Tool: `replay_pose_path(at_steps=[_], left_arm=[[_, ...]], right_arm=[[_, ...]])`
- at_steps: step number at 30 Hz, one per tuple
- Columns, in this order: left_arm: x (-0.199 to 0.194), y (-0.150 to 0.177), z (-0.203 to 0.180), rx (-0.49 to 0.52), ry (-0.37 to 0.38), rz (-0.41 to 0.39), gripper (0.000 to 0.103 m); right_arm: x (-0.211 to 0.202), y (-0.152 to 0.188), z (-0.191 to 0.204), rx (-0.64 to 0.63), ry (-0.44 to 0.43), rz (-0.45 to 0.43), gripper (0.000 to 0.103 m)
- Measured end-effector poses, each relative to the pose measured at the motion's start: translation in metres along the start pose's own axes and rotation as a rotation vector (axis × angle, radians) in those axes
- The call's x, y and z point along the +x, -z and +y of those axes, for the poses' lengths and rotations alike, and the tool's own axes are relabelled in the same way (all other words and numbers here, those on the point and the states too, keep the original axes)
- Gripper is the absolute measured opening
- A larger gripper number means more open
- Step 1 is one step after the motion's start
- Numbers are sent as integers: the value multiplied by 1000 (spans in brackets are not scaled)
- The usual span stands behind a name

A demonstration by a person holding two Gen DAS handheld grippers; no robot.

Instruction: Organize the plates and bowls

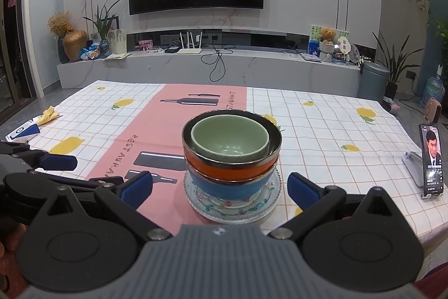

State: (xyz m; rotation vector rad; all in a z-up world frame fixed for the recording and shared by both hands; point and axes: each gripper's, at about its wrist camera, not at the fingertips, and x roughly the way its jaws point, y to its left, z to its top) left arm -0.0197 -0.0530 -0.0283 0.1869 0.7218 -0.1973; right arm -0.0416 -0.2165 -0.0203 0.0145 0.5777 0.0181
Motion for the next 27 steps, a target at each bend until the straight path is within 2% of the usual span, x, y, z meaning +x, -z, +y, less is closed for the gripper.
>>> replay_pose_path(at_steps=[27], left_arm=[[-1, -1, 4, -10, -7, 2, 85]], right_arm=[[3, 0, 2, -13, -7, 23, 100]])
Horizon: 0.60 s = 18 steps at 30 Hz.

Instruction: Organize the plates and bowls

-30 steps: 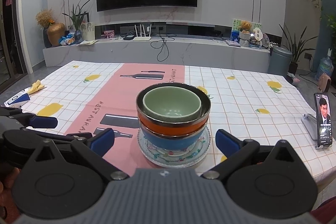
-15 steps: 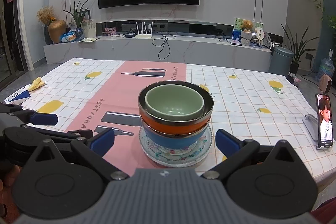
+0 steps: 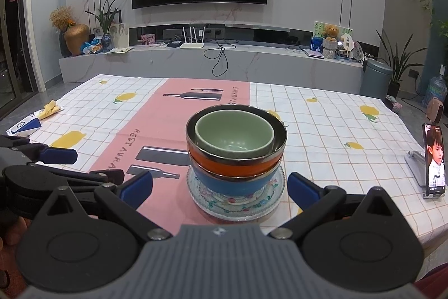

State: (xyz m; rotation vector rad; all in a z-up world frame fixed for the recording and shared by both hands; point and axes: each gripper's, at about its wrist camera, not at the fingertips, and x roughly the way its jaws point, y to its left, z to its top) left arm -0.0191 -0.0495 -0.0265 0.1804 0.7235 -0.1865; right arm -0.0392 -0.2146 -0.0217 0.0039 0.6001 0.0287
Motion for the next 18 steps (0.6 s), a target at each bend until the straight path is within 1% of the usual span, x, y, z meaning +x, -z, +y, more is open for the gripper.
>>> replay_pose_path(at_steps=[18], left_arm=[[-1, 0, -1, -3, 0, -7, 85]], right_arm=[[-1, 1, 1, -7, 8, 0, 100]])
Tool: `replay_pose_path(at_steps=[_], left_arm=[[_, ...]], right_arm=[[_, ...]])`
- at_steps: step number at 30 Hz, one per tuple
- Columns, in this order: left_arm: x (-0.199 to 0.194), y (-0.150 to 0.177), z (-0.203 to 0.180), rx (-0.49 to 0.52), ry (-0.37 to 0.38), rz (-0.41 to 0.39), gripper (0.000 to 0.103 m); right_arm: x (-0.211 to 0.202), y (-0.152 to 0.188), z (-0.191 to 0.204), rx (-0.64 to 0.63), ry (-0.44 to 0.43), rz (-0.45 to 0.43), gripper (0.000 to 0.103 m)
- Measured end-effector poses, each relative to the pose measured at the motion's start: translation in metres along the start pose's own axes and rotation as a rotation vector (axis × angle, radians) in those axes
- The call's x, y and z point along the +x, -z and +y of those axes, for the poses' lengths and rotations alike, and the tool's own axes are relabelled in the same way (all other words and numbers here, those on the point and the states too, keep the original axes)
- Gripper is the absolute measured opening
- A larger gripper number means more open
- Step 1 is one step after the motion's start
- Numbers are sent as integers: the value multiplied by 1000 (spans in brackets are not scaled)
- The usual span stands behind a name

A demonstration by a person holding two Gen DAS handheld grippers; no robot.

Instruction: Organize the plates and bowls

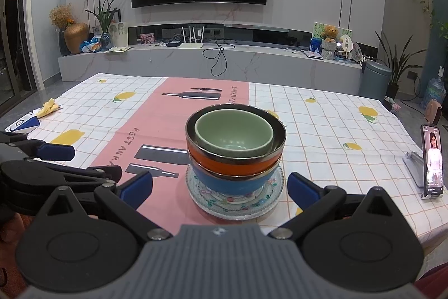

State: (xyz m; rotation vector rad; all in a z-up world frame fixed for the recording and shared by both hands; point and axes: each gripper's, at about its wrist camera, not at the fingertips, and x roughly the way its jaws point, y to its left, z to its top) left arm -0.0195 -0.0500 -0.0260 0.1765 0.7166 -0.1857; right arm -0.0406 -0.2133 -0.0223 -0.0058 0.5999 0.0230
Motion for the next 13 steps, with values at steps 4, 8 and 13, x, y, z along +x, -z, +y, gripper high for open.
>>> replay_pose_path(at_steps=[4, 8, 13], left_arm=[[0, 0, 0, -3, 1, -1, 85], [-2, -1, 0, -1, 3, -4, 85], [-3, -3, -1, -1, 1, -11, 85]], right_arm=[[-1, 0, 0, -1, -1, -1, 100], [-1, 0, 0, -2, -1, 0, 100], [-1, 0, 0, -2, -1, -1, 100]])
